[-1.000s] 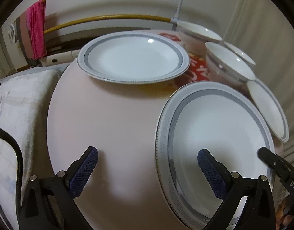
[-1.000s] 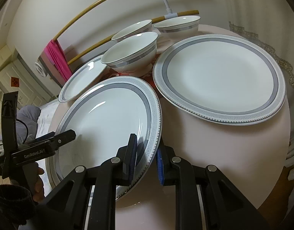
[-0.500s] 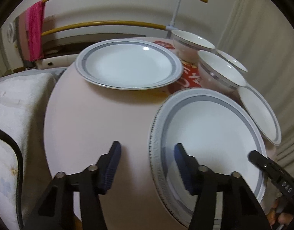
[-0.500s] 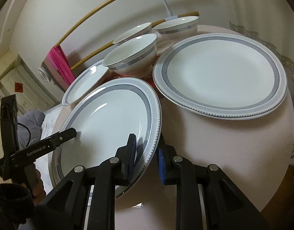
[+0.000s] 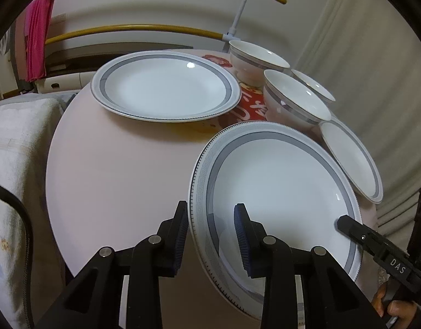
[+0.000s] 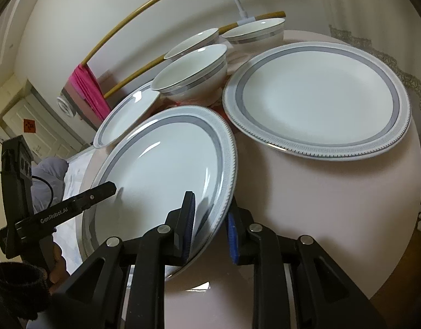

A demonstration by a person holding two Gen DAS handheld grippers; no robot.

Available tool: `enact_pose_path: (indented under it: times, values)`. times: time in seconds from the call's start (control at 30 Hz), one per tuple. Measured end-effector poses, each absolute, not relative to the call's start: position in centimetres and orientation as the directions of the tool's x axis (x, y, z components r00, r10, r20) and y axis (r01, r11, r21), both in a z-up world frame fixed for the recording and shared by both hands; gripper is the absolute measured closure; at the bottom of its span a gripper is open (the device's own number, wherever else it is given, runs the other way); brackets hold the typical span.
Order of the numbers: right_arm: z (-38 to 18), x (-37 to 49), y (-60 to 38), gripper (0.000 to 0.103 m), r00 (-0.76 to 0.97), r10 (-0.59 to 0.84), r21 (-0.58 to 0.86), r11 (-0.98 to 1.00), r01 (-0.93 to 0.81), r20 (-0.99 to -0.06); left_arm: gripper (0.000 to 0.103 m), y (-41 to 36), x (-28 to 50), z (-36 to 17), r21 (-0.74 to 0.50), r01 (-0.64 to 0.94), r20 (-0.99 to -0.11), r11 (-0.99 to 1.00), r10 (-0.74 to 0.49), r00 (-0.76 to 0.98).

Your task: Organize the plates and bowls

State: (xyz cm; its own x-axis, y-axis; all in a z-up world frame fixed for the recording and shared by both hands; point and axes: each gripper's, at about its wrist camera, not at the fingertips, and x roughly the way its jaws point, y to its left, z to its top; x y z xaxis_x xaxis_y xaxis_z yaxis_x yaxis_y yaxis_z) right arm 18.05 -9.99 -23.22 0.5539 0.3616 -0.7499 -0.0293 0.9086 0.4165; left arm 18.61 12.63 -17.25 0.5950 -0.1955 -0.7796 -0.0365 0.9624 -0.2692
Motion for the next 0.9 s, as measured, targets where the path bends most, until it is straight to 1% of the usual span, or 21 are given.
enact_pose_path:
  times: [0.07,0.17,0.27,0.43,0.63,0.9]
  values:
    - [-23.2,18.0,-9.8,0.084,0.557,0.348,0.401,0.916,-0.030,-0.754,0.082,12.6,18.6,-17.2,-0.265,-0.041,-0.781,0.963,-0.189,0.595]
    - [-23.2,18.1,-9.8,0.084,0.558,0.343,0.395,0.918,-0.030,-0.756,0.083,12.8,18.5,-17.3,-0.277,-0.041,-0.777,0.960,-0.199,0.598]
    - [-23.1,18.2,-9.7,0.084,0.561,0.333,0.381,0.924,-0.034,-0.758,0.083,12.6,18.5,-17.3,-0.266,-0.034,-0.776,0.963,-0.193,0.601]
    - [-23.1,18.0,-9.6,0.084,0.567,0.326,0.375,0.927,-0.032,-0.757,0.082,12.9,18.6,-17.6,-0.293,-0.026,-0.768,0.956,-0.219,0.602]
    - [-23.0,17.7,-9.1,0.084,0.579,0.292,0.345,0.939,-0.021,-0.761,0.085,12.9,18.1,-17.4,-0.295,-0.041,-0.761,0.955,-0.208,0.615]
    - [-22.3,17.2,-8.7,0.084,0.594,0.295,0.327,0.943,-0.057,-0.748,0.086,13.2,16.5,-16.4,-0.288,-0.022,-0.728,0.957,-0.204,0.655]
